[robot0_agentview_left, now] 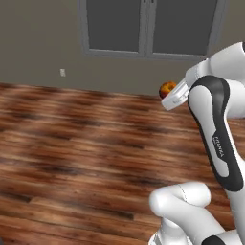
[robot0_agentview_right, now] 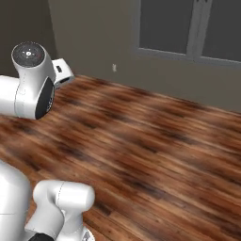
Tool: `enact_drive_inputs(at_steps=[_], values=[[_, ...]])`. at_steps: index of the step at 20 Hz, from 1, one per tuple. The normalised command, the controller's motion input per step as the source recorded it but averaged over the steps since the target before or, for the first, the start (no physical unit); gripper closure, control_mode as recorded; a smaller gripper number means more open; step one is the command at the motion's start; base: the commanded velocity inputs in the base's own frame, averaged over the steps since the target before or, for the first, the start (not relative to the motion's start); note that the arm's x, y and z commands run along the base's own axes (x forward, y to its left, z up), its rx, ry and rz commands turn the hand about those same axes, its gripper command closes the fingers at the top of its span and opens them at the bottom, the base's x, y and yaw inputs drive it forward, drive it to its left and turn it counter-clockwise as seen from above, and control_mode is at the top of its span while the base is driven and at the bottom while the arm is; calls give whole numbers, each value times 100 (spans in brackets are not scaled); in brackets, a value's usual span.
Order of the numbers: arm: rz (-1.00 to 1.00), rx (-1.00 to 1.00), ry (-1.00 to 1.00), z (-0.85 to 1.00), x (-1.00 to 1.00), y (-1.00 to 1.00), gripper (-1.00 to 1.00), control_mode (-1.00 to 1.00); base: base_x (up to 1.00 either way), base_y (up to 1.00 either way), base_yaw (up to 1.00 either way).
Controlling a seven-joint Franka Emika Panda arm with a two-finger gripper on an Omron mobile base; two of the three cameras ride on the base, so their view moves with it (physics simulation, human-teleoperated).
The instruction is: Retrieve the peach and orange from the fridge and place them into the bowl on the dining table.
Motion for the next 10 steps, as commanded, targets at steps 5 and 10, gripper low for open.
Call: enact_drive_inputs(at_steps=[5,10], values=[[0,0,0,0,0,0,100,100,-10,13,45],[0,0,0,0,0,0,100,100,-1,10,43]])
